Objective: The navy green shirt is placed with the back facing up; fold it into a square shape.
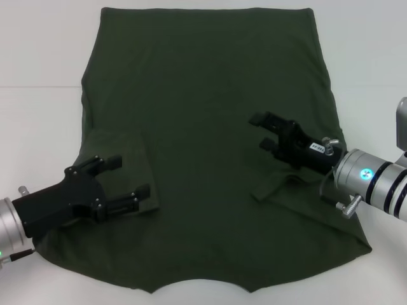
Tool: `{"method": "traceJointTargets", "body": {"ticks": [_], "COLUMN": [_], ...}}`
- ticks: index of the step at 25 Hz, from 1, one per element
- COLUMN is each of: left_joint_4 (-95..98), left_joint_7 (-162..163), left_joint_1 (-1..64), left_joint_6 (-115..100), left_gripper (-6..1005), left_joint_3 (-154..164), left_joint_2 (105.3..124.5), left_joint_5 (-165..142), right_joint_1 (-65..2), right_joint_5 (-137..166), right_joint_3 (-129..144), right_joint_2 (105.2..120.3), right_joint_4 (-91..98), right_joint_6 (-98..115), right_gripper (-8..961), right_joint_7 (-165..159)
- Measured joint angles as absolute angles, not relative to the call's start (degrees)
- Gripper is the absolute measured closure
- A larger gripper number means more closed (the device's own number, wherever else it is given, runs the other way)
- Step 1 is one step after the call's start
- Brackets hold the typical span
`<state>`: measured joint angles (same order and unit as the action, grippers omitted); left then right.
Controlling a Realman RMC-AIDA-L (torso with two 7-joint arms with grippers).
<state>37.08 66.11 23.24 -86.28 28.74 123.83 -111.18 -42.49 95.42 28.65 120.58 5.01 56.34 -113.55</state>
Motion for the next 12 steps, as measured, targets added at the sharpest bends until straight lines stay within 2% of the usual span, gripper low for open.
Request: {"method": "traceJointTargets", "body": {"ticks": [4, 12], "left_joint_4": [37.12, 37.22], "left_joint_7": [66.07, 66.15], "left_joint_1": [22.89, 23.29], "left_joint_6": [-86.39, -86.4], "left_gripper": [53, 53], "left_joint_3": [28.75, 28.74], "left_joint_2": [123.84, 123.83], "left_joint_5": [-111.17, -111.17], "right_joint_1": [-40.38, -30.3], "right_joint_5": [95.42, 94.63], "right_joint_3": [28.67, 27.74], "right_joint_2": [120.52, 120.3], "right_joint_4": [4.8, 5.15], "right_joint_6": [58.07, 63.24], "right_gripper": [149, 150], "right_joint_7": [-113.47, -113.47]}}
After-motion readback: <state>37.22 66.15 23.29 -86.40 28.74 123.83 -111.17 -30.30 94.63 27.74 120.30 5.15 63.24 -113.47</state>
